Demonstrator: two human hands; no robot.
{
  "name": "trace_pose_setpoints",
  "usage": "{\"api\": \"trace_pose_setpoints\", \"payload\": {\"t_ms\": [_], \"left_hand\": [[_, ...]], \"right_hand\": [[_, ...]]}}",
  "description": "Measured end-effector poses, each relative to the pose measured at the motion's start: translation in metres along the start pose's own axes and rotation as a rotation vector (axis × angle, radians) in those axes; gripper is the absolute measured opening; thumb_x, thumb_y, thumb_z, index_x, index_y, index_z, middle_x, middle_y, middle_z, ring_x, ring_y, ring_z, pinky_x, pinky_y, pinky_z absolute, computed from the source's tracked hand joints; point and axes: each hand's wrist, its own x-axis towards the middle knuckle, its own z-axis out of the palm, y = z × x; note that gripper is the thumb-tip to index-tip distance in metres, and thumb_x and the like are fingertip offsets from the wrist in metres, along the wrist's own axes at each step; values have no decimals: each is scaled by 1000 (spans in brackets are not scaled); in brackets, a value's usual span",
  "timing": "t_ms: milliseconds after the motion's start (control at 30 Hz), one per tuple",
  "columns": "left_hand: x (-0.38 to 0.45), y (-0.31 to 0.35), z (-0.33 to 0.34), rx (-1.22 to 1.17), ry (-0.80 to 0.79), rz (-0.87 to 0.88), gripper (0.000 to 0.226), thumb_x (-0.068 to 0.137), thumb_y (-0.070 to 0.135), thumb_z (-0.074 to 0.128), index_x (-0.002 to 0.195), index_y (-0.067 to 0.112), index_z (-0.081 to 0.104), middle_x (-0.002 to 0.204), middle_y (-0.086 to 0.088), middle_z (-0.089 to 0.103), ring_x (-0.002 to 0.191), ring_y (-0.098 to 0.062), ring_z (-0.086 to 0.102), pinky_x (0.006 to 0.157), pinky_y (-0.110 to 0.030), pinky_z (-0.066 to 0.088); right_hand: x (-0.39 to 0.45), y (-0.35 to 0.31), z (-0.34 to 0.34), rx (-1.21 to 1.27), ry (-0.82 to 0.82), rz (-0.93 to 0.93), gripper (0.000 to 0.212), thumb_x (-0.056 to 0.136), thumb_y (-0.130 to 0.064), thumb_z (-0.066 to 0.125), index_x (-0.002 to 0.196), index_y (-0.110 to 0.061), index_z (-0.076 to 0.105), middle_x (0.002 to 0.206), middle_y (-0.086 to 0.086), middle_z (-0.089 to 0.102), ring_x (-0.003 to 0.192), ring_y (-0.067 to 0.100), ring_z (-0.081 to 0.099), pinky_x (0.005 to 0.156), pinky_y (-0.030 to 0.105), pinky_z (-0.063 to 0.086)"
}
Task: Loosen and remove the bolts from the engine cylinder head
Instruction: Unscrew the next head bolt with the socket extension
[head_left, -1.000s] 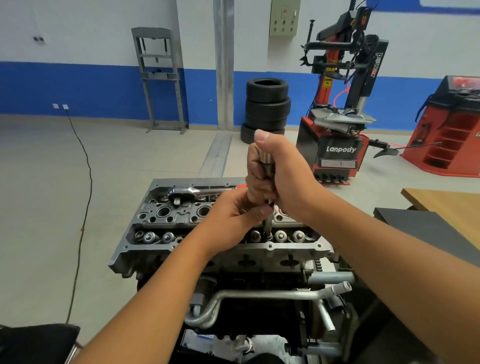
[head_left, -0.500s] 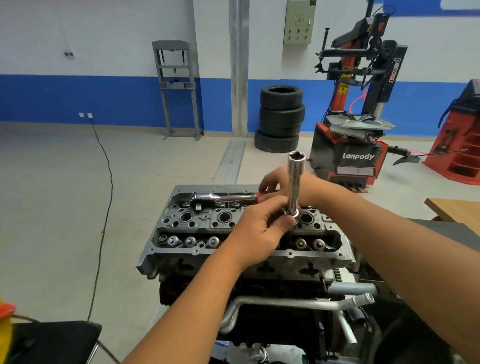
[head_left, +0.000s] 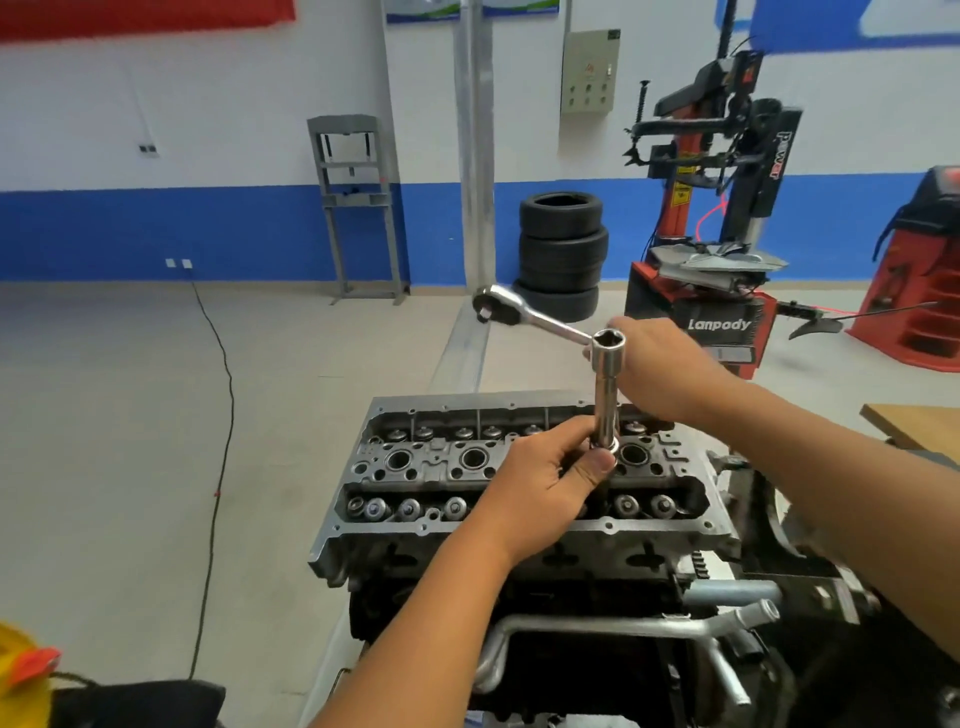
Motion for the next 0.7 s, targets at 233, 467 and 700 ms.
{"api": "trace_pose_setpoints", "payload": {"t_ms": [233,467,700], "left_hand": [[2,-2,-2,-115,19,-33,11,100,48,59,106,51,68,84,10,65,77,1,59,71,-13,52],[5,14,6,-123,65,-57,20,97,50,56,112,44,68,99,9,70,95,-11,67,89,-39,59],[26,71,9,-334,268,162,25,108,42,44,118,26,60,95,-3,72,84,-26,70,82,-41,60]], "right_hand": [[-21,9,-78,1182,122,209,23,109,-27,52,126,-40,58,74,12,69,56,25,63,53,37,54],[-69,7,-87,1021,243,198,19,104,-17,62,118,-30,64,77,13,73,51,18,54,46,30,46],[-84,-21,-109,804,313,61,22,100,-12,67,105,-31,59,79,6,71,59,20,58,56,39,54]]}}
